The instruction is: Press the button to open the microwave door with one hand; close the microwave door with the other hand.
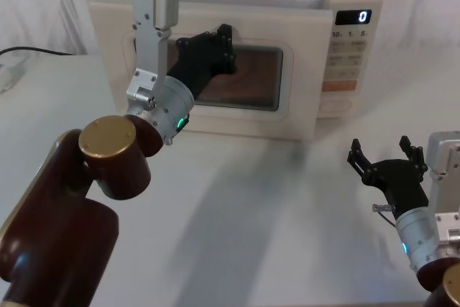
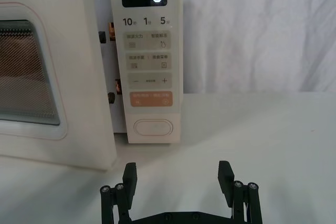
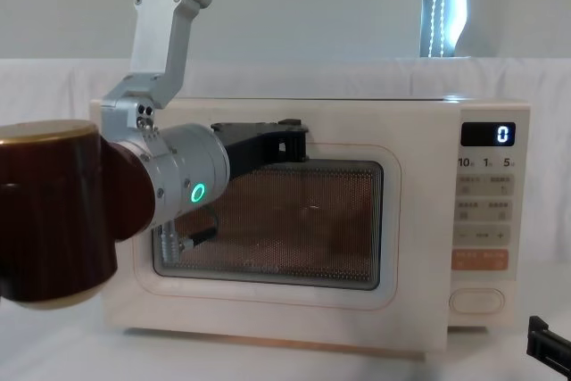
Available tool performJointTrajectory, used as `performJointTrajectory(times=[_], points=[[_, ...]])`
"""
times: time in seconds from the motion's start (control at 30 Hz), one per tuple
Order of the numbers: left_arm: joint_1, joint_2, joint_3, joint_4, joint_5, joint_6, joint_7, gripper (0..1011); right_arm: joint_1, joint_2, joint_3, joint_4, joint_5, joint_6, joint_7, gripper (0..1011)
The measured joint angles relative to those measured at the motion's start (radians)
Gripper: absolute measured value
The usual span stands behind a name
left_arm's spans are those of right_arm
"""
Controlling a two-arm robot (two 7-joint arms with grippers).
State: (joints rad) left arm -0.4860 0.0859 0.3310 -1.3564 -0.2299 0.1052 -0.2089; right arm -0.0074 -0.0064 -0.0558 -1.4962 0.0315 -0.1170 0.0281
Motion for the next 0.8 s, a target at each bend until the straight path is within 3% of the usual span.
performJointTrajectory(times=[0.8], points=[[-0.068, -0.027, -0.009, 0.099, 0.041, -0.030, -0.001, 0, 0.000, 0.000, 0.000, 0.000, 0.000, 0.000, 0.000, 1002]])
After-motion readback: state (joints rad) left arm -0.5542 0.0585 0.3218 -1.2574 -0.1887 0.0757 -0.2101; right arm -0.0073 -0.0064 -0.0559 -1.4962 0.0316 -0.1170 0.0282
